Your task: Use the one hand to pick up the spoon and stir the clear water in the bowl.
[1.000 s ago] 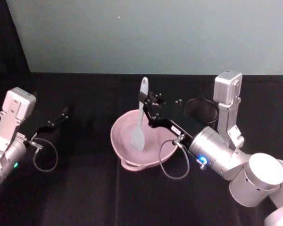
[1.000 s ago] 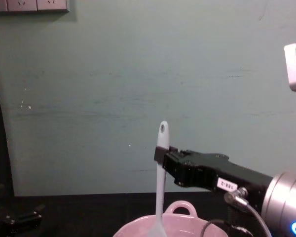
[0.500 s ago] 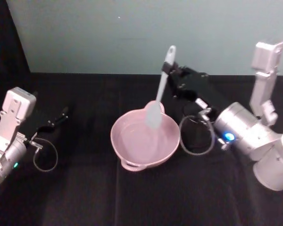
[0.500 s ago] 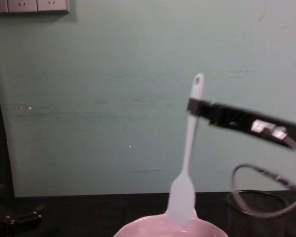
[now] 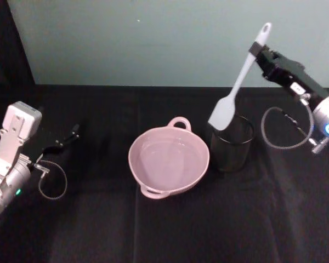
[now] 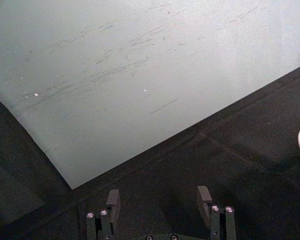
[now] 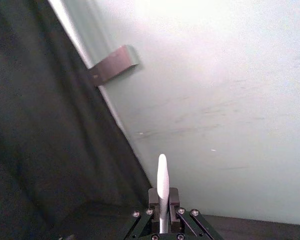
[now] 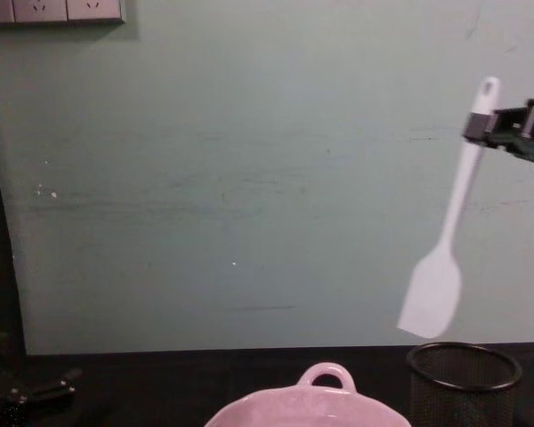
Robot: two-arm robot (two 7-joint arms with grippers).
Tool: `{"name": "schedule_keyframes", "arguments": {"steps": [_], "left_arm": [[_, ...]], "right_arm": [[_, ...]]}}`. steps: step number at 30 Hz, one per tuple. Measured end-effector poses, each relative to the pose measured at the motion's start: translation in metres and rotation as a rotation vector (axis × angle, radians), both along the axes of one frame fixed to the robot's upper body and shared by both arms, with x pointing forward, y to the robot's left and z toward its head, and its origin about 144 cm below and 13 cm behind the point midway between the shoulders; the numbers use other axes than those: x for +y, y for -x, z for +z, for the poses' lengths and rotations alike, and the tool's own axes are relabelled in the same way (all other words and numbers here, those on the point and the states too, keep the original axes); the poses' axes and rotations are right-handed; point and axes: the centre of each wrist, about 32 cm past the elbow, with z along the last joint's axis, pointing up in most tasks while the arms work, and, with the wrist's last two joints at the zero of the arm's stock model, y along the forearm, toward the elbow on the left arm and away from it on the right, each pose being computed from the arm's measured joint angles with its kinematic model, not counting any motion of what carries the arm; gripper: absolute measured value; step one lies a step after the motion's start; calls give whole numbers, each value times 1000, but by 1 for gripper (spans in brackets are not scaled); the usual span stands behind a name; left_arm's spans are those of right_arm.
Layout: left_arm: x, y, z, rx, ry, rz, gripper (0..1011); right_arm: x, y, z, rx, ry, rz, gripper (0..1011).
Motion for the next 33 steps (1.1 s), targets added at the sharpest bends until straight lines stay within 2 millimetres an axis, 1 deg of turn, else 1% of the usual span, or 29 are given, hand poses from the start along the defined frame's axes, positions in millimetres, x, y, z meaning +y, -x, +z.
{"name": "schedule_keyframes", "arguments": {"steps": [6,8,12,14,15,16,19,23,33], "left_arm": [[0,0,0,0,0,0,1011],[0,0,0,0,0,0,1011],[0,0,0,0,0,0,1011],[0,0,0,0,0,0,1011],[0,0,0,0,0,0,1011],[0,0,0,0,0,0,1011],[0,0,0,0,0,0,1011],[0,0,0,0,0,0,1011],[0,0,0,0,0,0,1011]], "right_arm": [[-23,-7,-8,51,-30,-58,110],[-27,-9,-12,62,-31,-68,110],[-33,-13,-25,96,-27,-85,110],[-33,-14,-30,105,-26,-85,110],[-33,-16,-36,114,-27,-83,110],[-33,-16,-36,114,-27,-83,110],[-33,-18,-49,136,-36,-76,110],[-33,-20,-60,157,-46,-67,110],[-30,-18,-75,189,-52,-59,110]]}}
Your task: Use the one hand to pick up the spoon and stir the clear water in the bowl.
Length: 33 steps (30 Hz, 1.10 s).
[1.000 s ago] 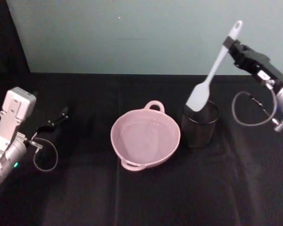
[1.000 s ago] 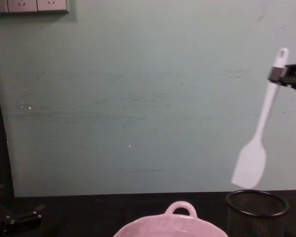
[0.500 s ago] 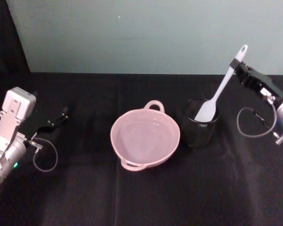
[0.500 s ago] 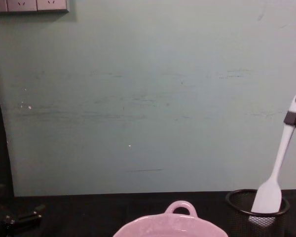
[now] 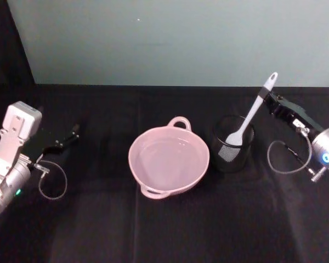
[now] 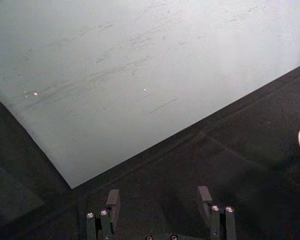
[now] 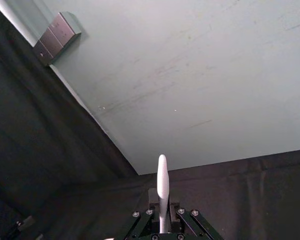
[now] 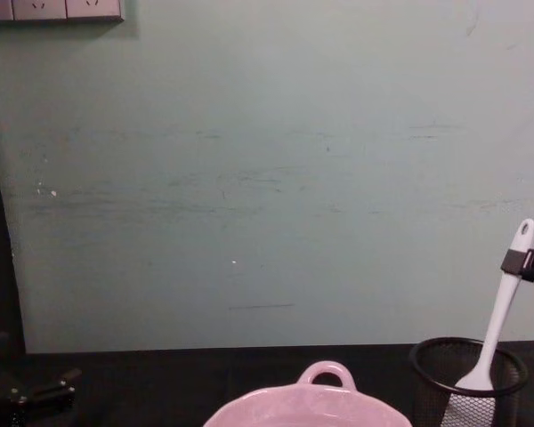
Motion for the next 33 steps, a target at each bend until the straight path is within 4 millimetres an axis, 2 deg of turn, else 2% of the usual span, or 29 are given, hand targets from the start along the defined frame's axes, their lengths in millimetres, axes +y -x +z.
{"name": "schedule_keyframes", "arguments": {"steps": [19,33], "left_arm": [[0,0,0,0,0,0,1011],[0,0,0,0,0,0,1011]], "right_arm": [[2,-5,-17,-8,12,-25,110],[3,-7,-20,-2,-1,-21,110]]}}
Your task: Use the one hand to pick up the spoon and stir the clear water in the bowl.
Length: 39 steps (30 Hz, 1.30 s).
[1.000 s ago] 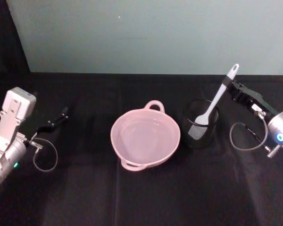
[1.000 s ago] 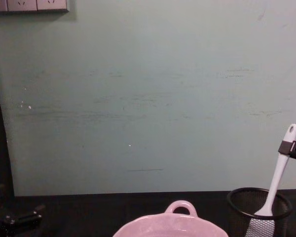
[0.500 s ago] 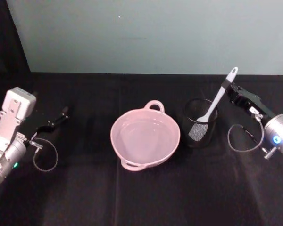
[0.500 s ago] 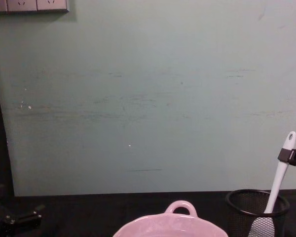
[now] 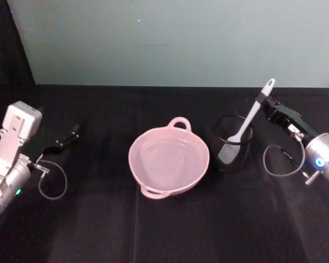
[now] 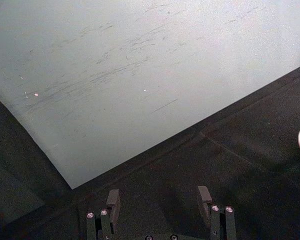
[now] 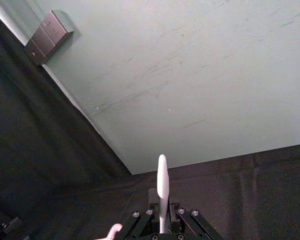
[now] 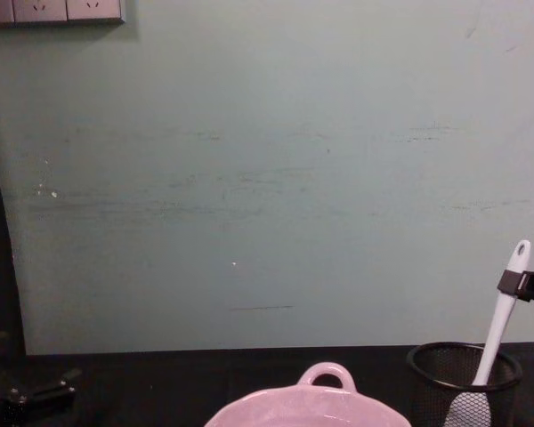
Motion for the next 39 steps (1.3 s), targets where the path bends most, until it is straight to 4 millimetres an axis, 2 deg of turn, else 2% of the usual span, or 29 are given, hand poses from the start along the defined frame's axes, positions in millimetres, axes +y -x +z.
{"name": "schedule_keyframes", "arguments": {"steps": [4,5,7,8,11,19,22,23,24,30,32,39], "left_arm": [[0,0,0,0,0,0,1011],[0,0,0,0,0,0,1011],[0,0,0,0,0,0,1011],[0,0,0,0,0,0,1011],[0,0,0,0,0,0,1011],[0,0,0,0,0,0,1011],[0,0,0,0,0,0,1011],[0,0,0,0,0,0,1011],[0,0,0,0,0,0,1011],[0,0,0,0,0,0,1011],[0,0,0,0,0,0,1011],[0,0,0,0,0,0,1011]], "right_arm": [[0,0,0,-1,0,0,138],[0,0,0,-1,0,0,190],[0,0,1,-2,0,0,223],[0,0,1,-2,0,0,288],[0,0,1,-2,1,0,365],[0,0,1,-3,1,0,654],[0,0,1,-3,1,0,712],[0,0,1,-3,4,0,765],[0,1,1,-4,15,0,765],[1,4,2,-31,138,-40,963],[1,7,2,-57,207,-62,1002],[0,23,-2,-145,380,-132,1002]]}}
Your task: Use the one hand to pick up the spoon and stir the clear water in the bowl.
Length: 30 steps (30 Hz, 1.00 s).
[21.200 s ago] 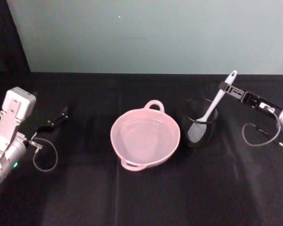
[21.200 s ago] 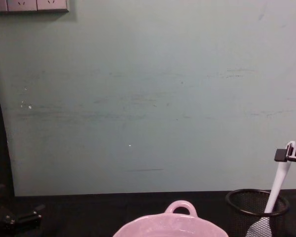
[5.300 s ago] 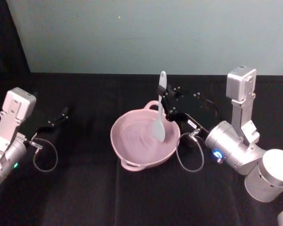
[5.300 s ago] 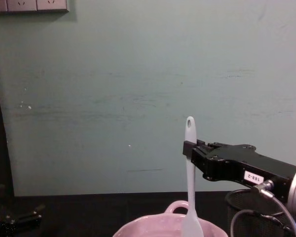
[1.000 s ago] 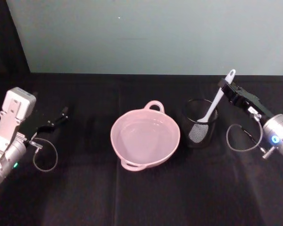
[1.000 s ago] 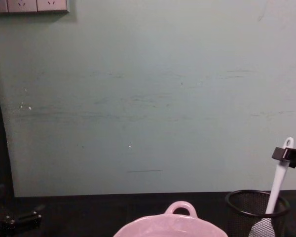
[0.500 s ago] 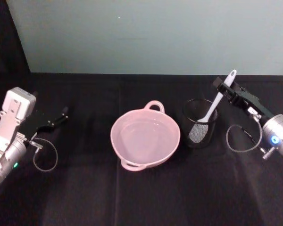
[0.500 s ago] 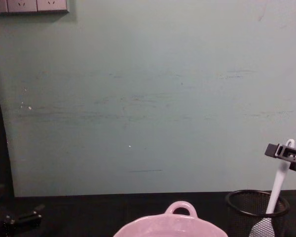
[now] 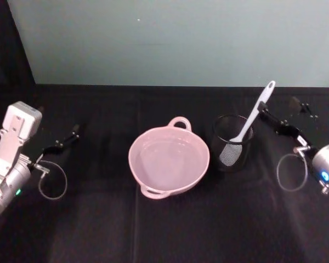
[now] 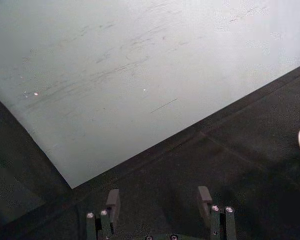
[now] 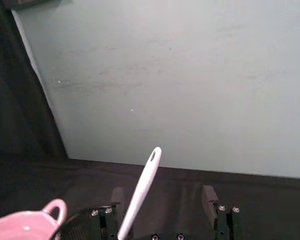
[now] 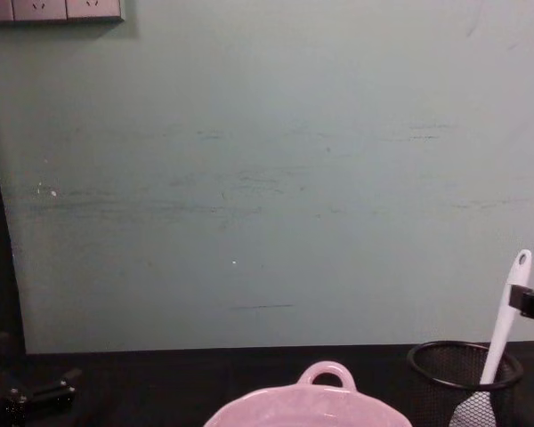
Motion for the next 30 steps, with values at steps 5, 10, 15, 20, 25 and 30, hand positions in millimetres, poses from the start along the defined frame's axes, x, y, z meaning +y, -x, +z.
{"name": "schedule_keyframes", "arguments": {"steps": [5,10,15,20,25,30], "left_arm": [[0,0,0,0,0,0,1011],[0,0,0,0,0,0,1011],[0,0,0,0,0,0,1011],[0,0,0,0,0,0,1011],[0,0,0,0,0,0,1011],[0,0,0,0,0,0,1011]], "right_arm": [[-3,19,-5,-60,84,-20,1002],[-8,39,-17,-151,167,-29,1003],[-15,52,-31,-179,197,-63,1002],[-21,57,-40,-177,197,-98,1003],[-25,57,-48,-178,190,-138,1002],[-27,52,-52,-175,181,-157,1003]]}}
